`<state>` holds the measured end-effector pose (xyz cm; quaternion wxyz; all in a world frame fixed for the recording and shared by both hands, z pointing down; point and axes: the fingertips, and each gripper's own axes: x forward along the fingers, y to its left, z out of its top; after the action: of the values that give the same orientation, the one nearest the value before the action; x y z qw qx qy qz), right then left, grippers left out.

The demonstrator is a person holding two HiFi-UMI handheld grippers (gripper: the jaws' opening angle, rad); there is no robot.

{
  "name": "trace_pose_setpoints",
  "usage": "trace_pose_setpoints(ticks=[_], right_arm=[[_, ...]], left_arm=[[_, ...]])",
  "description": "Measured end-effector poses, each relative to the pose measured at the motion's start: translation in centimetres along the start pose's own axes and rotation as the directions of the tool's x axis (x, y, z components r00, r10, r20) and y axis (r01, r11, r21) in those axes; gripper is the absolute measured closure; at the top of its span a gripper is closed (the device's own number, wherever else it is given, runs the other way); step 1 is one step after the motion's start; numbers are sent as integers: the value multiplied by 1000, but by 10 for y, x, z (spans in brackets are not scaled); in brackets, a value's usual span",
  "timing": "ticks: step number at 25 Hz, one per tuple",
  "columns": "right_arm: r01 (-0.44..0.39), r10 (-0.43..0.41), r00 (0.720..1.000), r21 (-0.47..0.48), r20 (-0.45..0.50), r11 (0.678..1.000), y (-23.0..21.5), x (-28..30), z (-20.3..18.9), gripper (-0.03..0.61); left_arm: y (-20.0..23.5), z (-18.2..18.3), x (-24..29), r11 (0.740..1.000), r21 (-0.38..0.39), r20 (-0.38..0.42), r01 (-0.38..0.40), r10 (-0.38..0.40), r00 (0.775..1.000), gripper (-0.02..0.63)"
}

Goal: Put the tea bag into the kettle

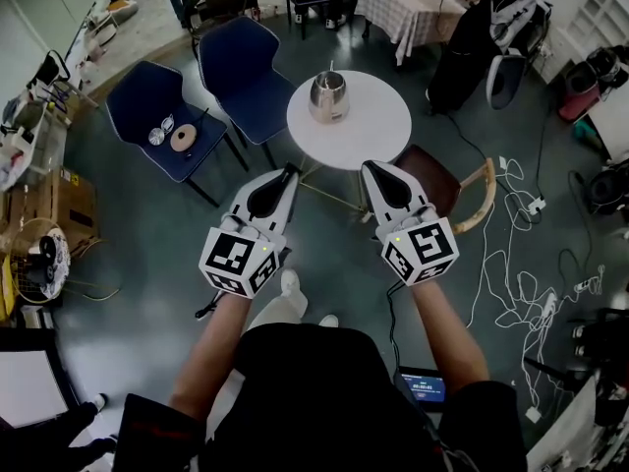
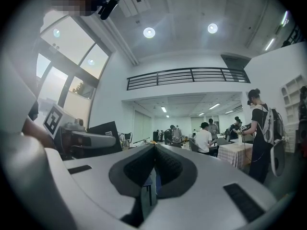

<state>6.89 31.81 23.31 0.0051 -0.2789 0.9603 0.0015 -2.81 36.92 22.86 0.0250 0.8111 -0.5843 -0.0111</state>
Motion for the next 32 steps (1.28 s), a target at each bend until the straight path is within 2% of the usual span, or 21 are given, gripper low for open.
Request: trace_pose_setpoints(ticks=[14,32], right_arm=[[23,-23,1000,-11,-11,1000,-37,92,8,561],[76,-77,996,-27,-34,997,-37,195,5,561]], left_arm=[[74,14,63,999,-5,6,50,-49,999,599],[176,14,98,993,-25,0,119,-119,993,600]])
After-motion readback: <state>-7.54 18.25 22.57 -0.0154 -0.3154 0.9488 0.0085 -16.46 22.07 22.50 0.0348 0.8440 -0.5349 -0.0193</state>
